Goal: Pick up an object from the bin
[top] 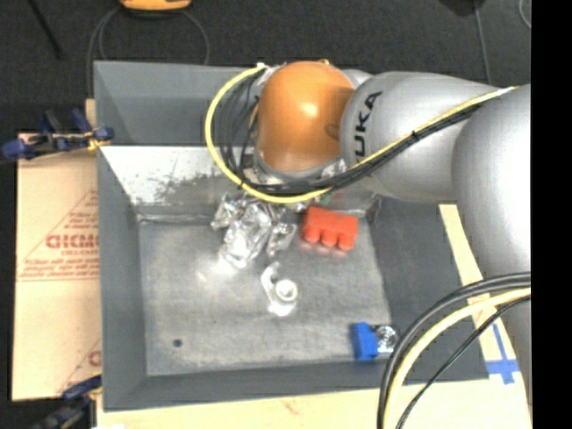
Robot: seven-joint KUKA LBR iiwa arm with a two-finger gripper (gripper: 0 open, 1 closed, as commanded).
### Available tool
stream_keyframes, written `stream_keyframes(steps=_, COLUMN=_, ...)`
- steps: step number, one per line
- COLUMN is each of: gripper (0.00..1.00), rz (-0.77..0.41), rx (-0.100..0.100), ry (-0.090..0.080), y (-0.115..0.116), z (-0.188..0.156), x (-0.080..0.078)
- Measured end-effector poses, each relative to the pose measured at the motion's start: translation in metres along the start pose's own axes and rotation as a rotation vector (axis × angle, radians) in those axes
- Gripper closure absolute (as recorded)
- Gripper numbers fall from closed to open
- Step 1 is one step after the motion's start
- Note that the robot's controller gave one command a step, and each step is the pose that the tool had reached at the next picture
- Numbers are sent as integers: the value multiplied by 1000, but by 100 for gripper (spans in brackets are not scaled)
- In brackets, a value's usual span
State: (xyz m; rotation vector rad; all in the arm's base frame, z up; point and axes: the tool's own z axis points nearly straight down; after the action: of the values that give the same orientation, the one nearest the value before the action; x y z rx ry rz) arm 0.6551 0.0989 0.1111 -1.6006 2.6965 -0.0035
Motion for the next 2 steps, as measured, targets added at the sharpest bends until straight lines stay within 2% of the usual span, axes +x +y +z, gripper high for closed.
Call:
stream_keyframes(steps=1, gripper=0, rz=-242, rx=-1, ry=-4, y=1, z=18, x=0)
stream_keyframes(steps=2, gripper=0, rz=-426, rx=6, ry=0, y=5, z=23, x=-14)
